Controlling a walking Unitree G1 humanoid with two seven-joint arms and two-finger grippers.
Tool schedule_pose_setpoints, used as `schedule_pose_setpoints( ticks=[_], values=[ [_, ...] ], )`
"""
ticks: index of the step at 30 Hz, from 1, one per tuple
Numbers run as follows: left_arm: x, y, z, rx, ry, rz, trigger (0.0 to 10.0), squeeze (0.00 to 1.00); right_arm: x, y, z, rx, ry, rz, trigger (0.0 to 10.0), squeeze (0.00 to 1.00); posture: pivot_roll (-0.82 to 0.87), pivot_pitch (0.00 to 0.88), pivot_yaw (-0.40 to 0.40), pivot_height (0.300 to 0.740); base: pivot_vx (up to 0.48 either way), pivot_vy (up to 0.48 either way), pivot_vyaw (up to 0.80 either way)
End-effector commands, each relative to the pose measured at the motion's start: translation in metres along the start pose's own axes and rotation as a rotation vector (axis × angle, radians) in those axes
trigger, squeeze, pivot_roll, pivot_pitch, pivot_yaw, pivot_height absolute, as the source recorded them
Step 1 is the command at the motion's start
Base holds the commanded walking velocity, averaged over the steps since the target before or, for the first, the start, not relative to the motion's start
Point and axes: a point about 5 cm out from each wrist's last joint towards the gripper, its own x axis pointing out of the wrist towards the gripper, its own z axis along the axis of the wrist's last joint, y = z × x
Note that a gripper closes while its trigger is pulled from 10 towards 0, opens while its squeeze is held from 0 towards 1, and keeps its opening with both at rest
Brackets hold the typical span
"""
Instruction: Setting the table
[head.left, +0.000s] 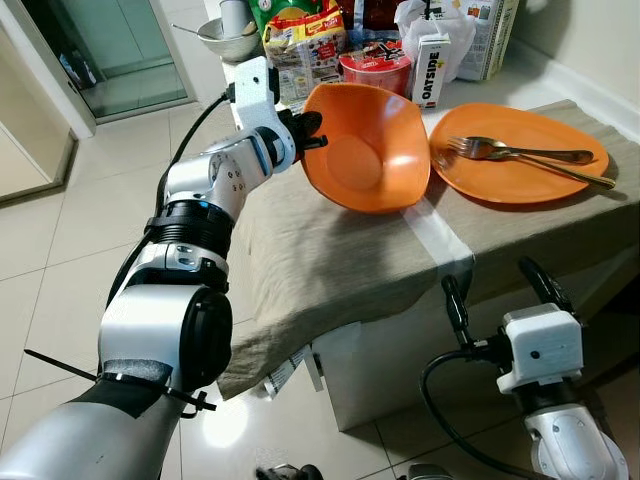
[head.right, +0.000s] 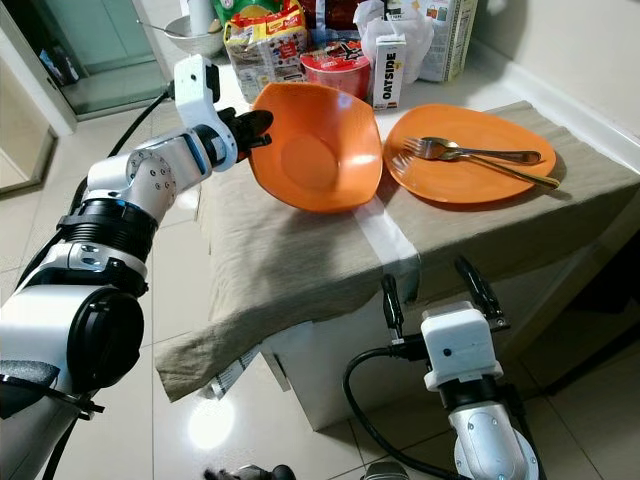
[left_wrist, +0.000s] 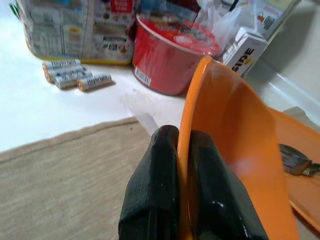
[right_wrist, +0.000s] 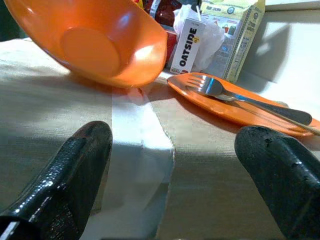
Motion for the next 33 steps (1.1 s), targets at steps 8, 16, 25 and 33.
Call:
schedule_pose_setpoints(
  ticks=[8,16,25,33],
  values=[
    [-0.011,0.002,0.027,-0.024,-0.094,-0.006,0.0,0.00,0.003,0.004,-0.004,0.023,0.015,0.021,10.0,0.00,-0.26,0.033,0.134,0.740,0.000,0.000,0.00],
    [-0.016,-0.003,0.044,-0.060,-0.143,-0.025,0.0,0.00,0.003,0.005,-0.006,0.051,0.018,0.027,10.0,0.00,-0.26,0.035,0.134,0.740,0.000,0.000,0.00],
    [-0.025,0.004,0.037,-0.061,-0.126,-0.024,0.0,0.00,0.038,-0.003,0.003,0.193,-0.020,-0.016,10.0,0.00,-0.25,0.031,0.131,0.740,0.000,0.000,0.00],
    [-0.040,0.018,0.025,-0.071,-0.094,0.012,0.0,0.00,0.043,0.000,0.008,0.214,-0.036,0.003,10.0,0.00,-0.24,0.021,0.127,0.740,0.000,0.000,0.00]
  ],
)
